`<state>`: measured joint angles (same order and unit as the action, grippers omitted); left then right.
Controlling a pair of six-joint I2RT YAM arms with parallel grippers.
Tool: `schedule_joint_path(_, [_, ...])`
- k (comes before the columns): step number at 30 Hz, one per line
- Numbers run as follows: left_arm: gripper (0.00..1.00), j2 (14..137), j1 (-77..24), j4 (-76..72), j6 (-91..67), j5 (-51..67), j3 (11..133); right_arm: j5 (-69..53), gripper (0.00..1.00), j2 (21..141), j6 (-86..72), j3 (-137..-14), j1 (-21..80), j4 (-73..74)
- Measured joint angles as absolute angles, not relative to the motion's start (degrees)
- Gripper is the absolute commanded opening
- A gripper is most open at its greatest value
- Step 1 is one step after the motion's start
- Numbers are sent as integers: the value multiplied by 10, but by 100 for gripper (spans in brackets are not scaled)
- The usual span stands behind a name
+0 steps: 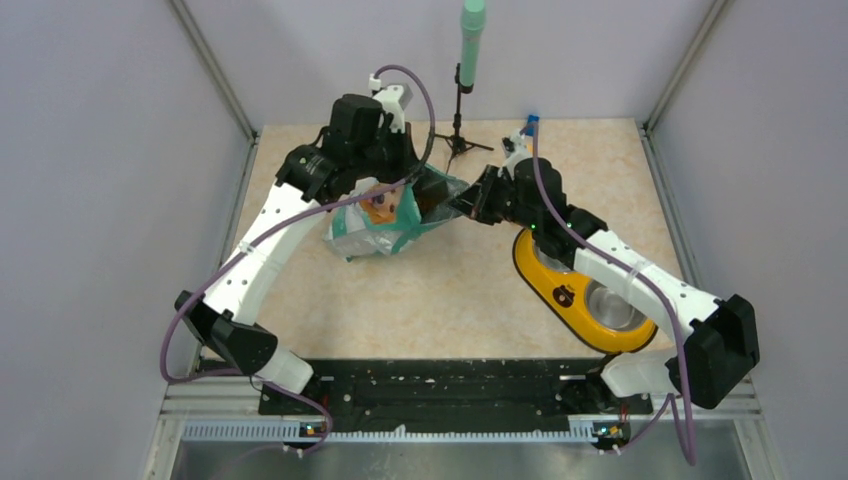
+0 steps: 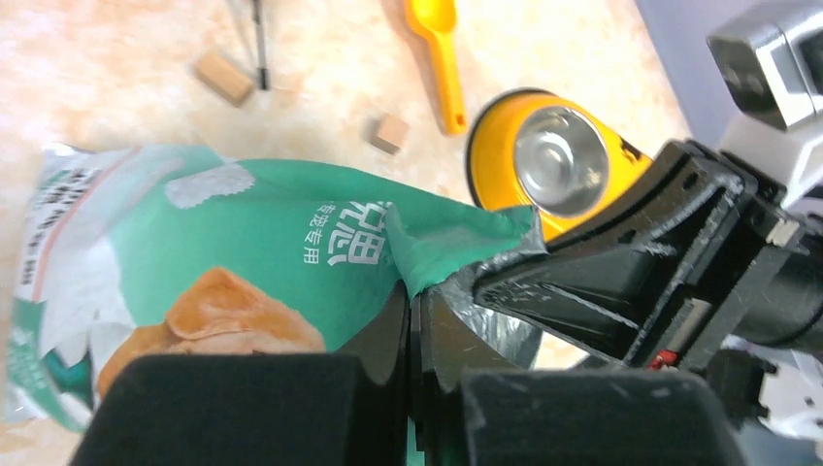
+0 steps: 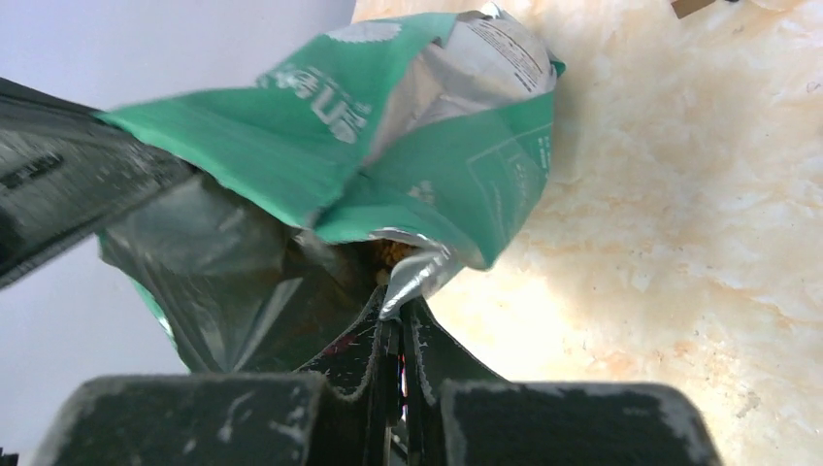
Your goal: Serve the pet food
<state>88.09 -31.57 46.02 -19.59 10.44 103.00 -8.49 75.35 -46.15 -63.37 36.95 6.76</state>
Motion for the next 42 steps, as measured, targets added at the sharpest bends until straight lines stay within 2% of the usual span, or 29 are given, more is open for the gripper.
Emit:
schedule_joint_path(5, [0, 855, -314, 435, -202, 20, 1017, -79, 0, 754, -461, -634, 370, 83])
schedule_joint_path(10, [0, 831, -314, 419, -210, -17, 988, -77, 0, 755, -461, -634, 370, 87])
schedule_joint_path(35, [0, 820, -308, 390, -183, -46, 971, -73, 0, 801, -422, -691, 365, 105])
schedule_joint_path(36, [7, 821, -307, 391, -178, -42, 972, -74, 0, 802, -421, -693, 364, 106])
schedule_joint_path(39, [58, 836, -310, 415, -151, -39, 1001, -80, 0, 803, -421, -699, 362, 107])
schedule_joint_path(40, [65, 843, -311, 420, -141, -40, 1016, -81, 0, 803, -421, -701, 361, 107])
schedule_joint_path(42, [72, 854, -315, 425, -125, -42, 1048, -88, 0, 803, -422, -705, 357, 105])
